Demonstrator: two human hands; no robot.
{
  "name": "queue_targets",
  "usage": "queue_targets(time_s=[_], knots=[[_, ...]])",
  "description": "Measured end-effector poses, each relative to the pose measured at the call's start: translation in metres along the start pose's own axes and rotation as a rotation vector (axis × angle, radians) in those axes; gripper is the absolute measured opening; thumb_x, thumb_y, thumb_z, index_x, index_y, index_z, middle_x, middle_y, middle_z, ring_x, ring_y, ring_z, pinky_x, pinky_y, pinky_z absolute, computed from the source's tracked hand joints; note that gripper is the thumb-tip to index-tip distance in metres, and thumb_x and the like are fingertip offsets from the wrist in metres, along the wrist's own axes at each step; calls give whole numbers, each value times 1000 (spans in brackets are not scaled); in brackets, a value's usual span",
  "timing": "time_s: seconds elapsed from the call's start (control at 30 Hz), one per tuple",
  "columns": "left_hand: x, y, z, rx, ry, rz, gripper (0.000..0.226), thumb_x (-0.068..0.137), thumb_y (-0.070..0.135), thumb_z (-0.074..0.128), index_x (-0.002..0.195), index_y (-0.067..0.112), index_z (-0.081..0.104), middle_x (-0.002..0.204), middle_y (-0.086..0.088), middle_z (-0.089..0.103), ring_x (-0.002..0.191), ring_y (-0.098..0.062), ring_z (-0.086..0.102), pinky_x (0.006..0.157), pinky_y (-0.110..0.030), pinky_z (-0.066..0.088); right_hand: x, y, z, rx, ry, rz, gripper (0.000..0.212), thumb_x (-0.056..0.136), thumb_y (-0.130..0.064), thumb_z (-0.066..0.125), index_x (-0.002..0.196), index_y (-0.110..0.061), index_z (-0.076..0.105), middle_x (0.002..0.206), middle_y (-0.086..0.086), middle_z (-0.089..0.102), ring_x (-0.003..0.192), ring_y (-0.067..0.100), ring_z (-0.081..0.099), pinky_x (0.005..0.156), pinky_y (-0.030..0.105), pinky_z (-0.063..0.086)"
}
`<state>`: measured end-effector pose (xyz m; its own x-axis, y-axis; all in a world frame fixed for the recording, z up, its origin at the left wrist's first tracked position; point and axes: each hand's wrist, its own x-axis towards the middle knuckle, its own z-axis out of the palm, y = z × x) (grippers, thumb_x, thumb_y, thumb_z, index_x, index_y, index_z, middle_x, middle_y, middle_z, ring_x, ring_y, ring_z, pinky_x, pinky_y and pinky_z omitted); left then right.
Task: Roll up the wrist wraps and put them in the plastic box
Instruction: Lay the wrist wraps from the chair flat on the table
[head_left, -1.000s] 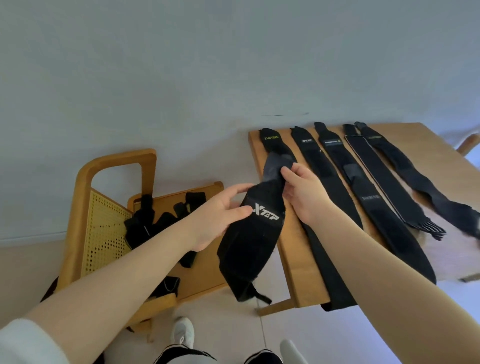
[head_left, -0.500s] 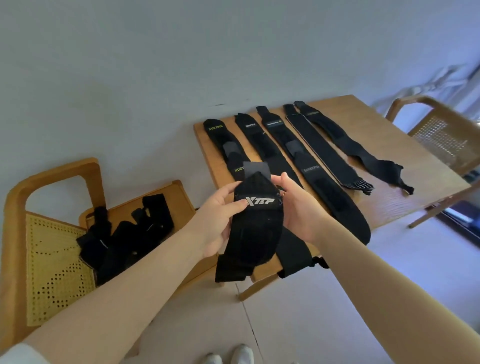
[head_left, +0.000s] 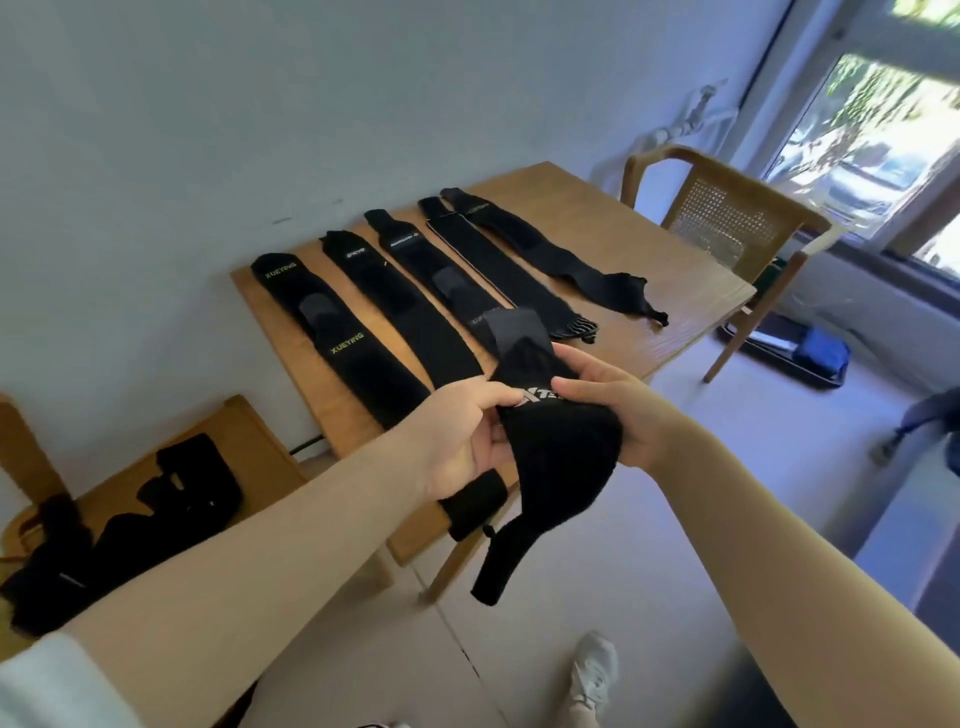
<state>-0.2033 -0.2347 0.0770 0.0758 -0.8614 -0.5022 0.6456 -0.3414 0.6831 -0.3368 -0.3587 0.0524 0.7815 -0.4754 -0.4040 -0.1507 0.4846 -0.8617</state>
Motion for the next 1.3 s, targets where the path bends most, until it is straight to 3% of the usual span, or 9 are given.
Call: queue_targets(time_s=[0.17, 0.23, 0.3, 0.5, 0.63, 0.9, 1.03, 1.2, 1.3], knots=[[63, 1, 57, 138, 73, 93, 13, 96, 8, 47, 97, 14, 58, 91, -10, 71, 86, -22, 69, 74, -35, 57, 2, -40, -75, -96, 29, -52, 49, 90, -5, 55, 133, -29, 49, 127, 3, 59, 114, 25, 59, 90, 36, 51], [91, -1, 77, 189, 122, 143, 18, 97, 9, 47, 108, 16, 59, 105, -11, 70, 93, -24, 69, 76, -35, 58, 8, -56, -103, -127, 54, -48, 42, 92, -4, 54, 122, -34, 53, 122, -3, 61, 111, 21, 60, 89, 34, 52], [114, -1, 93, 217, 180, 180, 21, 96, 7, 47, 111, 18, 58, 109, -11, 68, 94, -25, 69, 74, -34, 58, 16, -66, -129, -185, 76, -43, 47, 93, -7, 55, 131, -33, 49, 131, -3, 55, 117, 21, 56, 95, 37, 50], [162, 9, 121, 161, 307, 276, 21, 95, 5, 49, 109, 17, 59, 102, -8, 70, 88, -22, 71, 71, -33, 58, 47, -90, -171, -126, 52, -103, 27, 95, -10, 52, 118, -21, 60, 99, 0, 70, 89, 13, 68, 74, 28, 52], [195, 23, 120, 167, 395, 315, 24, 95, 2, 49, 113, 15, 57, 105, -9, 68, 90, -21, 70, 68, -29, 58, 79, -99, -185, -242, 14, -96, 24, 93, -9, 56, 114, -20, 61, 100, 2, 71, 91, 17, 70, 78, 30, 54], [281, 76, 89, 529, 505, 361, 27, 97, 10, 49, 124, 15, 52, 108, -2, 66, 94, -13, 65, 70, -15, 53, 161, -144, -217, -579, 37, -162, 27, 92, -8, 58, 106, -31, 58, 101, 2, 71, 93, 20, 69, 85, 40, 56], [322, 102, 75, 694, 546, 293, 26, 97, 15, 48, 122, 21, 51, 102, 7, 66, 95, -9, 62, 85, -26, 51, 195, -174, -240, -637, 32, -132, 28, 92, -8, 58, 107, -32, 59, 100, 1, 71, 92, 20, 69, 85, 42, 56], [376, 123, 62, 890, 574, 237, 32, 96, 13, 46, 128, 21, 49, 118, 7, 59, 100, -8, 55, 71, -14, 41, 241, -203, -269, -589, 56, -71, 29, 93, -8, 57, 106, -34, 58, 104, 3, 70, 94, 22, 68, 83, 40, 56], [413, 138, 57, 998, 588, 237, 39, 97, 14, 46, 135, 22, 44, 132, 2, 51, 112, -13, 52, 87, -22, 43, 275, -226, -287, -640, 42, -60, 30, 93, -8, 57, 101, -37, 59, 100, 2, 71, 91, 22, 69, 82, 40, 56]])
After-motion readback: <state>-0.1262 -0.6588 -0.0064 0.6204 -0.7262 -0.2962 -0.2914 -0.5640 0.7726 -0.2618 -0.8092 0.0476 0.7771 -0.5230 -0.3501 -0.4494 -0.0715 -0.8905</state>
